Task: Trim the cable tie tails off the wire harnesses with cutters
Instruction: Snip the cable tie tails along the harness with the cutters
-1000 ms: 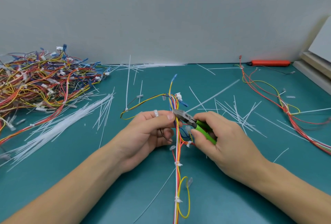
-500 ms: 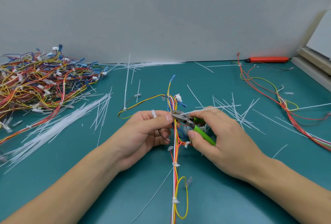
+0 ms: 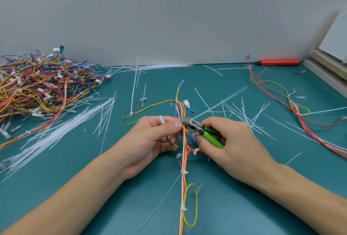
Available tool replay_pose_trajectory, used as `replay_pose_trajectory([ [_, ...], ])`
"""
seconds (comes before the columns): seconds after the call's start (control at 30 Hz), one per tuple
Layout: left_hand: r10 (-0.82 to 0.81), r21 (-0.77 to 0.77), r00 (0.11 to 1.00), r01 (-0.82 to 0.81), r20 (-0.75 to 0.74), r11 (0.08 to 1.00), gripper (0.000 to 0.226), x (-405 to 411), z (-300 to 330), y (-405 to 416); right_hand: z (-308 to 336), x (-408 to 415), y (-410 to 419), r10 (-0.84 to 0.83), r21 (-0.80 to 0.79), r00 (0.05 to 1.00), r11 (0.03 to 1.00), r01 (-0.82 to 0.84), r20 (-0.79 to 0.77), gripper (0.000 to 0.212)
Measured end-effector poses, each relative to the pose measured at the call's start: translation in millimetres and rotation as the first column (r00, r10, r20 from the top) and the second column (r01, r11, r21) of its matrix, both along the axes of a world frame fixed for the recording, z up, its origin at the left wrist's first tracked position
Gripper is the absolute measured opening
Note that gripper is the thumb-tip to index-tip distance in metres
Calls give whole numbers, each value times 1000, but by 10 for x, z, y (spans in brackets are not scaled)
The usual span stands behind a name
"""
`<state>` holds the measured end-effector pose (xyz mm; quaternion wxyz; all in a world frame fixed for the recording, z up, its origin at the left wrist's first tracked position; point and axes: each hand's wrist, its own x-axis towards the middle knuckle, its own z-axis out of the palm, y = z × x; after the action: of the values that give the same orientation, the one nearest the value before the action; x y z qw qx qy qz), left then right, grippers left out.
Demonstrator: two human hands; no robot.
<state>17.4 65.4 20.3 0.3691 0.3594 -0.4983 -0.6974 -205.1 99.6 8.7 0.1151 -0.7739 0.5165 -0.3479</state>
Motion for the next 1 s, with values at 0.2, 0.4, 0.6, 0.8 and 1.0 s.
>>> replay_pose_trajectory([
  [0.2,2,6,1000,-2,4,1000,16,6,1,7,9,2,16,-22,-3,999,1000,22,-33,13],
  [0.4,3,5,1000,-3,-7,1000,24,6,-17,-22,38,-3,36,2,23,999,1000,0,-46,35],
  [0.6,5,13,1000,-5,-4,1000,30,6,-29,-34,51,-18,35,24,49,999,999,-21,-46,37],
  [0.8,8,21,1000,-8,-7,1000,28,7,-26,-25,41,-23,29,39,34,999,999,-38,-31,36],
  [1.0,23,34,1000,-23,1,999,28,-1,-14,-16,23,-19,7,18,25,999,1000,-18,-33,22],
])
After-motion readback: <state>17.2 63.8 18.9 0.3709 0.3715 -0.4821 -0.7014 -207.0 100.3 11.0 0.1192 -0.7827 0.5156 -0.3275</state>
